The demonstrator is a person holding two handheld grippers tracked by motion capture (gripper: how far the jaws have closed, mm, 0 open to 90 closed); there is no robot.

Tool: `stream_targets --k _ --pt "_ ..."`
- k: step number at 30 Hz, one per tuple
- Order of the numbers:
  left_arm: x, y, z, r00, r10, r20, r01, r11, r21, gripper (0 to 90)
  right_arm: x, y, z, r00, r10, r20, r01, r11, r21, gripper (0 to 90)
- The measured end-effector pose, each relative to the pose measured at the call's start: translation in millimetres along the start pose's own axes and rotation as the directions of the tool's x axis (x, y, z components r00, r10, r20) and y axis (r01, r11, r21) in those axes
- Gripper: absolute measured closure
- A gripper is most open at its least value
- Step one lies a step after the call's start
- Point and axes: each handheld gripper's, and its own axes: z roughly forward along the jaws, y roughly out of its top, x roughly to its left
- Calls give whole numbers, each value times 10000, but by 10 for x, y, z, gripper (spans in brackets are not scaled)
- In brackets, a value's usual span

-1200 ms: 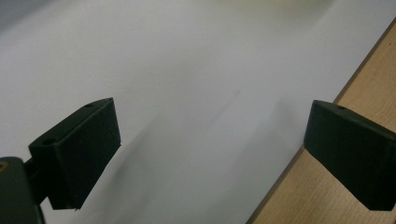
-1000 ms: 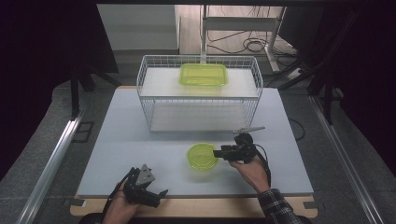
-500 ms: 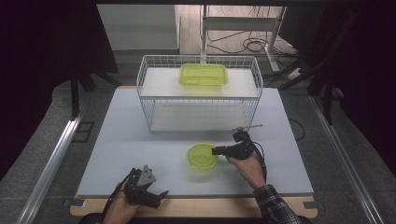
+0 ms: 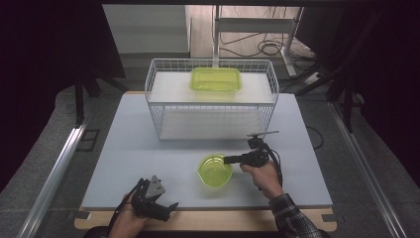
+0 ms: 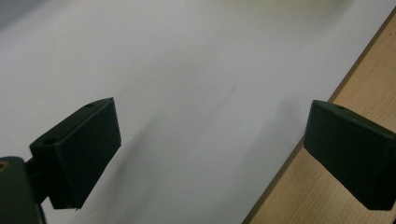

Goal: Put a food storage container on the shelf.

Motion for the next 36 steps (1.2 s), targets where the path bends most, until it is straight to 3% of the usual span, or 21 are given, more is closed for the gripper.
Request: stream_targets --k 17,36 --pt "41 2 -30 9989 -459 61 459 9989 -60 37 95 132 -199 9988 14 -493 -55 9965 -836 813" --pt "43 -3 -13 9987 -494 109 492 9987 142 37 296 411 -471 9973 -115 -720 5 9886 -1508 813"
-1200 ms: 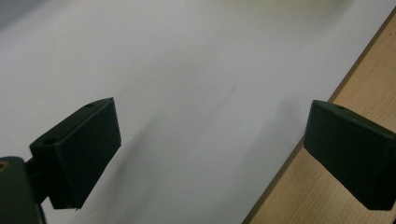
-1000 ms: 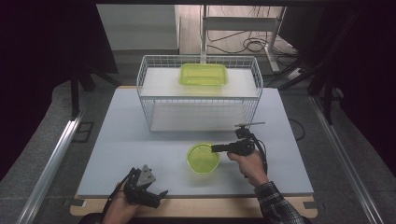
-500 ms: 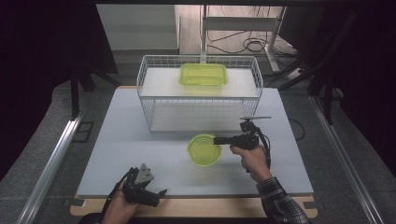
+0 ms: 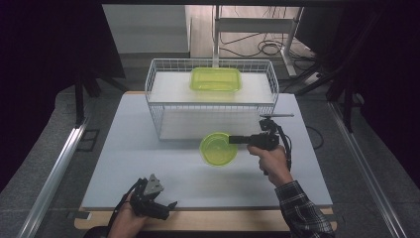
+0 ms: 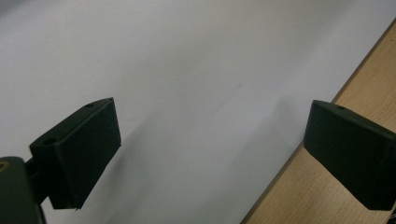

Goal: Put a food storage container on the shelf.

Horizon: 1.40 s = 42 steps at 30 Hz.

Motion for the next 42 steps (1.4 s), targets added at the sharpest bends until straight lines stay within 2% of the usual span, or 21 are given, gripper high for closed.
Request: stream_targets --k 11,30,42 --pt "-2 0 5 10000 21 6 -21 10000 14 37 84 154 -105 9999 43 -147 -49 9992 -389 814" --pt "2 0 5 10000 16 -9 -16 10000 -12 37 413 559 -316 9994 -299 -165 279 9937 -1085 814" --pt "4 1 1 10000 4 3 -4 10000 -10 37 558 782 -407 9993 -357 -70 341 9872 -1556 814"
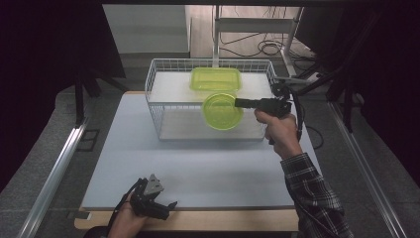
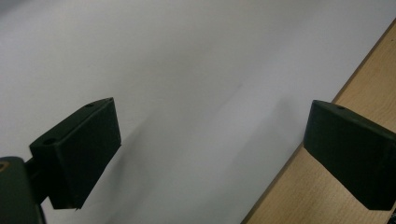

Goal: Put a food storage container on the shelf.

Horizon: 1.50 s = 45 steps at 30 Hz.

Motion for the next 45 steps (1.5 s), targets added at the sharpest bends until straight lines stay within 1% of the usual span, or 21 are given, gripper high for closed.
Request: stream_targets --k 3,4,7,8,11,14,15,18,19,20,25,28,29,30,31,32,33,38,39,40,45 --pt "0 -1 0 10000 -34 16 34 10000 -3 37 35 68 -3 10000 -42 30 42 9999 -93 814" --pt "-1 -1 0 10000 -37 14 37 10000 -2 37 55 112 -2 10000 -61 36 61 9998 -212 814" --pt "-1 -1 -1 10000 -44 17 44 10000 -4 37 77 158 0 10000 -74 47 75 9996 -287 814" --pt "0 -1 -2 10000 -23 0 23 10000 1 37 101 205 3 9999 -99 90 102 9992 -379 814" --pt "0 -1 -3 10000 -52 9 52 10000 -18 37 125 254 10 9998 -126 171 134 9989 -453 814" --pt "4 -1 -7 10000 -35 -9 34 10000 -39 37 167 355 28 9995 -168 266 186 9974 -696 814" --pt "5 -1 -8 10000 -41 -11 41 10000 -44 37 167 355 28 9995 -168 266 186 9974 -696 814" --pt "6 -3 -9 10000 -66 3 66 10000 -58 37 211 445 58 9988 -198 438 236 9958 -884 814" --pt "6 -3 -9 10000 -66 3 66 10000 -58 37 211 445 58 9988 -198 438 236 9958 -884 814" --pt "6 -4 -9 10000 -64 0 64 10000 -74 37 226 485 81 9982 -248 555 299 9952 -932 814" --pt "6 -4 -12 10000 -82 18 82 9999 -72 37 244 568 124 9973 -189 707 267 9934 -1112 814" --pt "6 -5 -15 10000 -64 21 65 9999 -79 38 266 659 156 9956 -203 912 322 9909 -1308 814" --pt "7 -5 -18 10000 -64 21 65 9999 -86 38 266 659 156 9956 -203 912 322 9909 -1308 814" --pt "9 -6 -21 10000 -68 12 68 9999 -101 38 268 701 172 9942 -194 1060 341 9897 -1390 813" --pt "12 -7 -23 10000 -73 1 73 9999 -125 38 268 701 172 9942 -194 1060 341 9897 -1390 813" --pt "16 -8 -25 10000 -90 -18 89 9999 -131 38 257 736 195 9927 -130 1196 306 9888 -1463 814" --pt "16 -8 -25 10000 -90 -18 89 9999 -131 38 257 736 195 9927 -130 1196 306 9888 -1463 814" --pt "17 -10 -25 10000 -77 1 77 9999 -120 38 207 813 278 9886 18 1507 227 9867 -1608 813" --pt "17 -10 -25 10000 -77 1 77 9999 -120 39 207 813 278 9886 18 1507 227 9867 -1608 813" --pt "22 -11 -27 10000 -35 -40 34 9999 -102 39 196 830 307 9867 40 1627 229 9864 -1630 813" --pt "26 -15 -31 10000 -62 -47 62 9999 -108 40 159 851 349 9844 132 1756 166 9858 -1673 813"
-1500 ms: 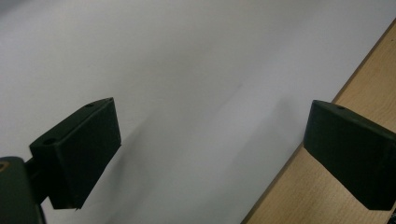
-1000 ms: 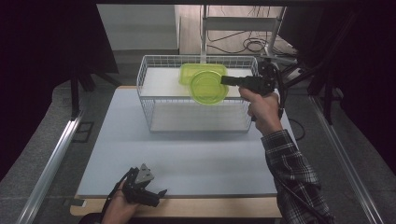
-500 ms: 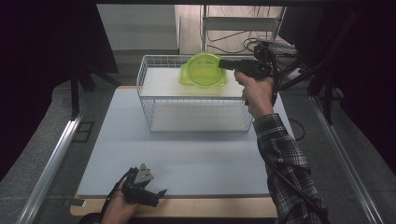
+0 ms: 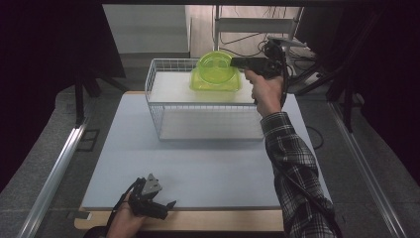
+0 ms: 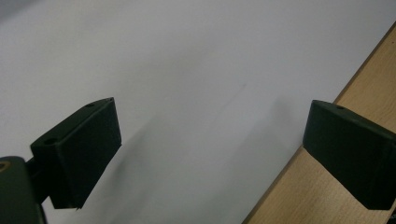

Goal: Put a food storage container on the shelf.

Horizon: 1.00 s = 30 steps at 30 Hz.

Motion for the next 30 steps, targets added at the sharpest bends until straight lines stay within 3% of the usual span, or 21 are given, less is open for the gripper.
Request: stream_targets --k 6,11,20,30 --pt "2 -2 3 10000 31 -12 -31 10000 40 41 -15 -5 56 9999 -34 149 34 10000 -12 800" --pt "-1 -4 6 10000 40 -11 -40 10000 72 41 24 -11 85 9944 -598 868 597 9982 35 772" --pt "0 -6 8 10000 47 -3 -47 9999 96 42 33 -10 121 9853 -960 1411 975 9952 -41 707" --pt "-1 -8 10 10000 75 -19 -75 9999 141 43 16 -29 63 9864 -1048 1264 1068 9942 -95 635"
